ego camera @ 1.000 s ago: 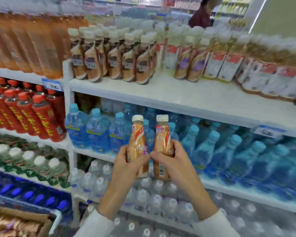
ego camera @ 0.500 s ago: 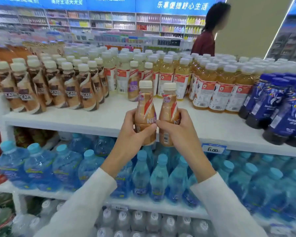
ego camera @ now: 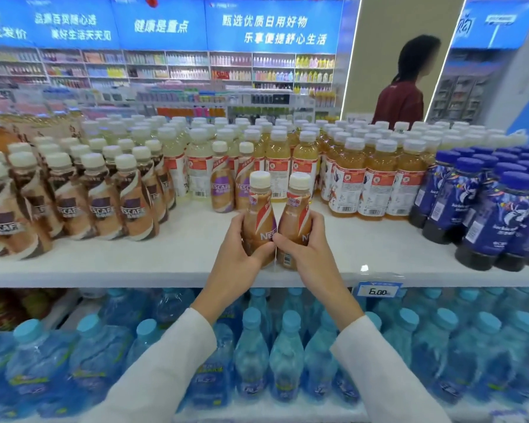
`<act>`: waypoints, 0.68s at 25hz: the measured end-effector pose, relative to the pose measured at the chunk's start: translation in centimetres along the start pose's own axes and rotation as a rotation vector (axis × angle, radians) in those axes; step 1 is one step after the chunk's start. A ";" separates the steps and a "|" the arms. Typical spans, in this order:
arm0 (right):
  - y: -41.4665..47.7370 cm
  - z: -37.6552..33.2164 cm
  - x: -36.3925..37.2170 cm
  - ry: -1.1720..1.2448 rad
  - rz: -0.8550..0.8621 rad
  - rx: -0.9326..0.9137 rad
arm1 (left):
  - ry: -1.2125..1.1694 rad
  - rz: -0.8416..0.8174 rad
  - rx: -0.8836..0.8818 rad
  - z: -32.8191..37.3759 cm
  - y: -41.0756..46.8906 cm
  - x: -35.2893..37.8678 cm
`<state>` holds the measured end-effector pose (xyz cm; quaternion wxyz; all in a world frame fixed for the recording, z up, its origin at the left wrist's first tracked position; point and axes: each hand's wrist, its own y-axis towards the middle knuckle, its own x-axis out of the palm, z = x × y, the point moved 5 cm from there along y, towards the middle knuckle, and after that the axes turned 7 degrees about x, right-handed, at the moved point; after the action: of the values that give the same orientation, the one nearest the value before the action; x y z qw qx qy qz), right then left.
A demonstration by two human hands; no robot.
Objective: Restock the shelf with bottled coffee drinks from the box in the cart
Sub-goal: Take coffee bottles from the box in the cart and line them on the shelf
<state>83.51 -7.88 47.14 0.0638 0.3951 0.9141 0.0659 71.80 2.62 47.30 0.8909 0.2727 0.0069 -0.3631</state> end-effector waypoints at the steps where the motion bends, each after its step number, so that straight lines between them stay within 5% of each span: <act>1: 0.0 0.1 -0.1 -0.022 -0.021 0.006 | 0.001 -0.004 -0.004 -0.1 -0.1 -0.1; 7: 0.0 0.2 -2.6 -0.189 -0.147 0.026 | 0.122 0.089 -0.019 0.2 -0.6 -1.6; 17: -0.8 0.0 -2.0 -0.393 0.151 -0.033 | 0.156 0.118 -0.039 -0.4 -0.5 -2.2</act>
<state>84.24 -9.90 47.17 0.2422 0.4666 0.8506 0.0071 69.89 3.95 47.17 0.9126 0.2827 0.0675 -0.2875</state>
